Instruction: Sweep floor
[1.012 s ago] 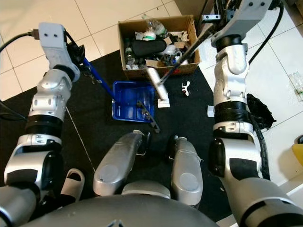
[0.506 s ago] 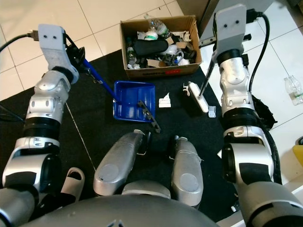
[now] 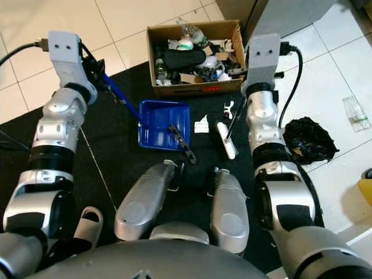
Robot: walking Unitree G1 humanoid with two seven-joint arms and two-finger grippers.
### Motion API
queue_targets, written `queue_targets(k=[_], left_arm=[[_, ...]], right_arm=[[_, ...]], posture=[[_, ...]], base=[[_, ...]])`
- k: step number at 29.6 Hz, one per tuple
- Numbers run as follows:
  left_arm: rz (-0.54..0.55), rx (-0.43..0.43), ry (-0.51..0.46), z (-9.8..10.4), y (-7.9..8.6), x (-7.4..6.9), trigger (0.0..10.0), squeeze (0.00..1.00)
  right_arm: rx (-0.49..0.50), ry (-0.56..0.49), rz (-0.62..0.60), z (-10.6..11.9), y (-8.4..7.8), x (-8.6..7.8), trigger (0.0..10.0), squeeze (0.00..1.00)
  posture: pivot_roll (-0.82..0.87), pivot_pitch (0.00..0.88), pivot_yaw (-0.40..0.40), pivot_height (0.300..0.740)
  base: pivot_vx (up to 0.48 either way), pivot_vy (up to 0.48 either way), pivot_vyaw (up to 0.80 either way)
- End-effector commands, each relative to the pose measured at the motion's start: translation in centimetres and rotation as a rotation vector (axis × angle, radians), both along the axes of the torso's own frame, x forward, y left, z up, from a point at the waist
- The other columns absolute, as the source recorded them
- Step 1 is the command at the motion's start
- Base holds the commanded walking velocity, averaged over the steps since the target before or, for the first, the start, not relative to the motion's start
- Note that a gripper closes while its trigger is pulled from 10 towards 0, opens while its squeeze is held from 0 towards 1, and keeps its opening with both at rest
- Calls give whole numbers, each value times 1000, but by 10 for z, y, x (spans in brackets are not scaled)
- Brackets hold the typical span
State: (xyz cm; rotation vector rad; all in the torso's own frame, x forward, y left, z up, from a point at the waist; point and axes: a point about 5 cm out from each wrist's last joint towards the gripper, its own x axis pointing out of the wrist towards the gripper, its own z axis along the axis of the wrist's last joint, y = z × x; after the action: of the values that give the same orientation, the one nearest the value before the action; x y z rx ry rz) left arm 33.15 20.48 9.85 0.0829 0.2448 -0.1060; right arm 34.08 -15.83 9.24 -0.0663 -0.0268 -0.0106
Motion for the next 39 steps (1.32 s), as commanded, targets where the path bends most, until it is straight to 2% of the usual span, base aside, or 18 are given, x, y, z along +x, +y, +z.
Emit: queue_targets(k=[1,2,3,4,5,7,13,16,20,21,22,24,26,28,31,34,36,39], left_arm=[[1,-12,174,-36,-2,-16,10000,0],[1,-12,174,-36,-2,-16,10000,0],[2,-12,174,-36,-3,-16,10000,0],[2,-12,174,-36,-3,-16,10000,0],[2,-12,174,-36,-3,-16,10000,0],[0,-13,173,-36,-4,-15,10000,0],[2,-12,173,-36,-4,-14,10000,0],[6,-11,174,-37,-3,-14,10000,0],[7,-12,176,-37,-3,-15,10000,0],[7,-12,177,-38,-3,-15,10000,0],[7,-12,177,-38,-3,-15,10000,0],[7,-13,179,-38,-4,-15,10000,0],[7,-13,179,-38,-4,-15,10000,0],[4,-16,184,-39,-4,-15,10000,0],[-6,-20,190,-40,-6,-15,10000,0],[-72,-41,209,-41,-13,-16,10000,0],[-184,-71,211,-38,-24,-19,10000,0],[-220,-84,207,-35,-27,-20,10000,0]], right_arm=[[186,181,-20,-37,11,-16,10000,0],[186,181,-20,-37,11,-16,10000,0],[253,193,-23,-38,17,-16,10000,0],[253,193,-23,-38,17,-16,10000,0],[299,201,-26,-39,22,-16,10000,0],[423,197,-3,-33,40,-12,10000,0],[464,192,19,-28,56,-10,10000,0],[522,210,13,-27,70,-10,10000,0],[607,201,4,-24,77,-10,10000,0],[727,145,26,-12,82,-7,10000,0],[727,145,26,-12,82,-7,10000,0],[805,56,83,5,85,-4,10000,0],[805,56,83,5,85,-4,10000,0],[824,-47,190,27,90,-1,10000,0],[817,-87,243,37,92,0,10000,0],[792,-130,295,50,94,2,10000,0],[784,-148,282,54,90,5,10000,0],[784,-157,274,55,87,5,10000,0]], posture=[[230,223,-23,740],[230,223,-23,740],[230,220,-22,740],[230,220,-22,740],[230,220,-22,740],[228,219,-22,740],[228,219,-21,740],[228,220,-22,740],[230,221,-22,740],[232,221,-22,740],[232,221,-22,740],[233,220,-24,740],[233,220,-24,740],[225,216,-25,740],[220,213,-25,740],[217,208,-25,740],[217,202,-22,740],[217,198,-21,740]], base=[[0,0,0],[0,0,0],[0,0,0],[0,0,0],[0,0,0],[0,0,0],[0,0,0],[0,0,0],[0,0,0],[0,0,0],[0,0,0],[0,0,0],[0,0,0],[0,0,0],[0,0,0],[0,0,0],[0,0,0],[0,0,0]])
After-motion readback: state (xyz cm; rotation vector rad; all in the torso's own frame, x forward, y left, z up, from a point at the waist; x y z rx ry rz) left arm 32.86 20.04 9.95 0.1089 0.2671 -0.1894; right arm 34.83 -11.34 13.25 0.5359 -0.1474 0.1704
